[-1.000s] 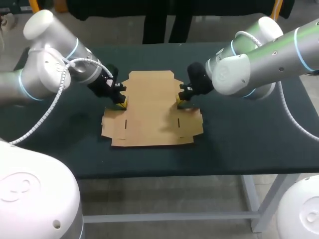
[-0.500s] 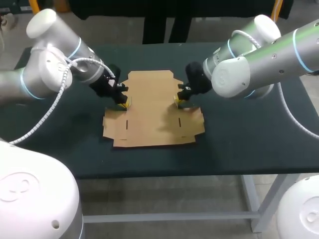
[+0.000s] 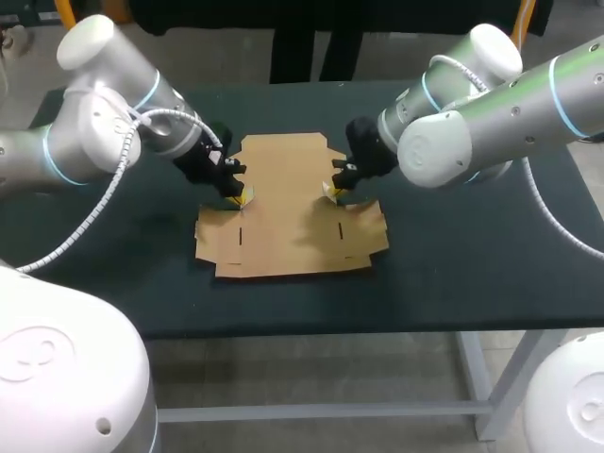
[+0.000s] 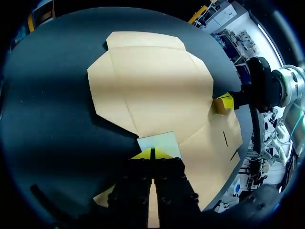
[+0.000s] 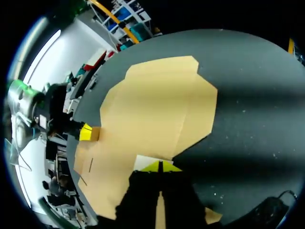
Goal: Assemble the packaging by folding the flat box into shape, placing the metal phone stand inside, and closing the box properly
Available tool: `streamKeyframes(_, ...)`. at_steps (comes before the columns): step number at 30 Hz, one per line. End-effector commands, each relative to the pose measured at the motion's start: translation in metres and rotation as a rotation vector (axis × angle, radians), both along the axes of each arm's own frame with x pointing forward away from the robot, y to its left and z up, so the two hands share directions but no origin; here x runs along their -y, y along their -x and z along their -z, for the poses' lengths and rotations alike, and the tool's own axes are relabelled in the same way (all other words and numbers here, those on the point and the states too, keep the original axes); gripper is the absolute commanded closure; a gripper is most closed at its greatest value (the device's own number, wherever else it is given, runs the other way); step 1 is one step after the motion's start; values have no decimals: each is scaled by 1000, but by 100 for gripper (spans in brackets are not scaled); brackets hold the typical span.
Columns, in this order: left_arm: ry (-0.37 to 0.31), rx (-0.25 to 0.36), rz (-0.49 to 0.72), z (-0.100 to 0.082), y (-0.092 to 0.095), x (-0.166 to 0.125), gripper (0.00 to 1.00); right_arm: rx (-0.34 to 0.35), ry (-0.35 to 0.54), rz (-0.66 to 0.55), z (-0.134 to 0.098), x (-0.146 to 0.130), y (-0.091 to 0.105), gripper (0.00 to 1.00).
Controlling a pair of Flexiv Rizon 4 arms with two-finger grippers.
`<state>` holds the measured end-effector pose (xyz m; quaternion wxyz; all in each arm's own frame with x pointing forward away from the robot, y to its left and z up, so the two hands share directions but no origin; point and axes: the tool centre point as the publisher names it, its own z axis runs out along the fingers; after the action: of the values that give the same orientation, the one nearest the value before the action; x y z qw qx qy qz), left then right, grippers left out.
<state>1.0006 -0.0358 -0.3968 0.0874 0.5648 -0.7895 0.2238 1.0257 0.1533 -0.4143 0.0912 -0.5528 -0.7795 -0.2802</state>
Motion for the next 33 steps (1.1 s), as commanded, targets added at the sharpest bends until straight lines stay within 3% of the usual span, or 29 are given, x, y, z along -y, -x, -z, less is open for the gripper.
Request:
streamKeyframes(1,-14,-12,2,1,-3,6,100,-6,11,-1,2,-5,-2,100)
streamKeyframes(33,-37,-44,7,10,-5,14,100,1,99,11,10,-18,1,100)
